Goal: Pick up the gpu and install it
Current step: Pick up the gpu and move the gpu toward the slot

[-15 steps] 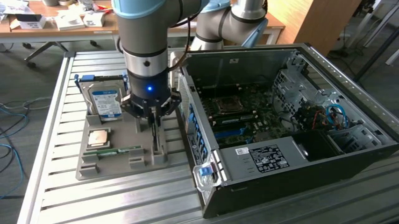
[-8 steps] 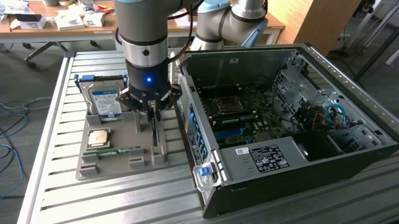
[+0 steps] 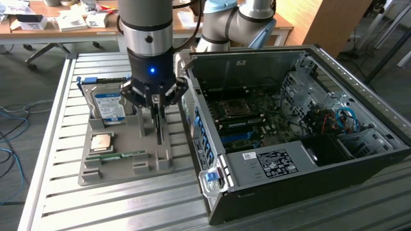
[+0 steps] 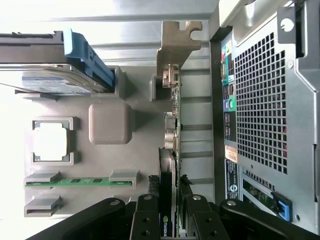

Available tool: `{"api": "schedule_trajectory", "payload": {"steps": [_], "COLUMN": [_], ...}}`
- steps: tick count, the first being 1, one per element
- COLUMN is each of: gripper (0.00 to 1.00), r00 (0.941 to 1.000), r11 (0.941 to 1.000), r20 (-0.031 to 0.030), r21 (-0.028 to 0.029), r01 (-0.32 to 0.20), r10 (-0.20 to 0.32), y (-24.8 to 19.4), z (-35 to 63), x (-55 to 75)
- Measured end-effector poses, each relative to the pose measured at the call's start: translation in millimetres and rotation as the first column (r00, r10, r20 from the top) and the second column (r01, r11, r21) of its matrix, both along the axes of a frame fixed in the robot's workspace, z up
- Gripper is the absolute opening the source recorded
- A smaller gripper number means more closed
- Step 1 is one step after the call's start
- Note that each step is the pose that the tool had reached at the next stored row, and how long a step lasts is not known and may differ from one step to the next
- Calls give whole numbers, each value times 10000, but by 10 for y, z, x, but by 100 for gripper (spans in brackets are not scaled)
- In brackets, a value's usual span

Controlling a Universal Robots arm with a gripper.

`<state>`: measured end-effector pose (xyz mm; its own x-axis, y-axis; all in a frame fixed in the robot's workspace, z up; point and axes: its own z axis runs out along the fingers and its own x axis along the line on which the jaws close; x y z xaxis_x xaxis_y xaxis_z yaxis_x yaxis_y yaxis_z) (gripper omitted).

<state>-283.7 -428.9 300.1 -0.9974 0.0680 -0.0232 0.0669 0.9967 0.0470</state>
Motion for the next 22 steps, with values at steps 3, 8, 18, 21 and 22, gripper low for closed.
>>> {"api": "schedule_trajectory", "payload": {"steps": [3, 8, 18, 21, 22], "gripper": [26, 26, 26, 26, 26], "r00": [10000, 10000, 10000, 10000, 10000], "r11": [10000, 10000, 10000, 10000, 10000], "r20": [-1, 0, -1, 0, -1], "r21": [0, 0, 0, 0, 0], "r01": [0, 1, 0, 1, 0], "r10": [0, -1, 0, -1, 0], "y": [0, 0, 0, 0, 0], "z": [93, 235, 432, 464, 474], "x": [0, 0, 0, 0, 0]}}
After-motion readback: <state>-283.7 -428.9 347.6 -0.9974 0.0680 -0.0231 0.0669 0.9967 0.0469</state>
